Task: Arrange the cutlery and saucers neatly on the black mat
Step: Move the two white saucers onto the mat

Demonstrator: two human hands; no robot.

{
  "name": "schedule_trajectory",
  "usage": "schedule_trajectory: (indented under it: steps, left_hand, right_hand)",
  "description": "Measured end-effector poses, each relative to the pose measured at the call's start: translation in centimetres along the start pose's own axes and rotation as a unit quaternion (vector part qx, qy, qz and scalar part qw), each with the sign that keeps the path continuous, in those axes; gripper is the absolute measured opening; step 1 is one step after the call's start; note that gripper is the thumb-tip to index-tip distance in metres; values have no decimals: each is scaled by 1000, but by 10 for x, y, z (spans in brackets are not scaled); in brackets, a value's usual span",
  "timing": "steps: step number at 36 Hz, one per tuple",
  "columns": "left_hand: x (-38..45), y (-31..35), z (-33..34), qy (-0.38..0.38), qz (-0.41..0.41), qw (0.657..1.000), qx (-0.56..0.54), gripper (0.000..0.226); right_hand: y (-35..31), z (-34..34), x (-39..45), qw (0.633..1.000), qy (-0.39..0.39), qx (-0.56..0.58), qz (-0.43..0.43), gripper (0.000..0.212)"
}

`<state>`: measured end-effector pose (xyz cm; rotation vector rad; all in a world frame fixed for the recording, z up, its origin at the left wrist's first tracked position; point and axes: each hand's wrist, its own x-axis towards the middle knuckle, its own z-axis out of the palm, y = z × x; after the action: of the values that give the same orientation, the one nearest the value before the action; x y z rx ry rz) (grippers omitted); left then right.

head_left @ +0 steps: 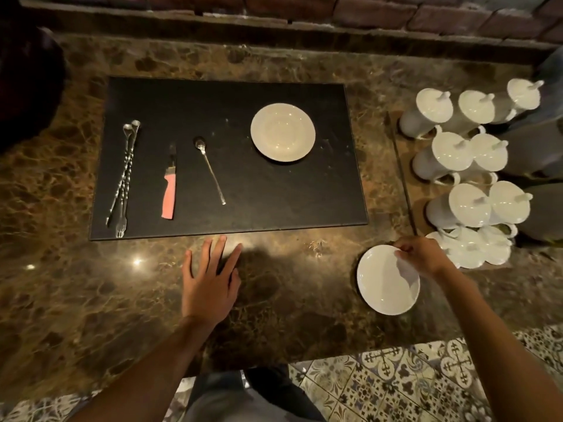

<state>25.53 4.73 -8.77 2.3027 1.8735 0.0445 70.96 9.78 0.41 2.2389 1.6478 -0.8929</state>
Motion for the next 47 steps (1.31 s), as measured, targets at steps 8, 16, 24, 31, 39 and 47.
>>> schedule_trajectory:
  steps: [8, 16, 24, 31, 39, 47]
  left_hand:
    - [-1, -1, 2, 18, 7, 1000, -11, 53]
    - [-1, -2, 0, -14, 4, 1000, -1, 57]
    - [0, -4, 6, -20, 3, 1000, -5, 59]
    - [0, -6, 11, -19, 3, 1000, -7, 60]
    - [0, -3, 5, -21, 0, 1000, -3, 57]
    - [0, 2, -9, -45, -20, 998, -31, 54]
  right_hand:
    - [-26, -6, 3, 997, -20, 68, -17, 15]
    - [-101, -14, 32, 921, 26, 387, 34, 7]
    - [-150, 9, 74, 873, 51, 473, 107, 6]
    - [-150, 18, 81, 868, 66, 480, 105, 11]
    - [-149, 11, 72, 876, 83, 467, 87, 19]
    - [-161, -1, 27, 911, 107, 397, 37, 47]
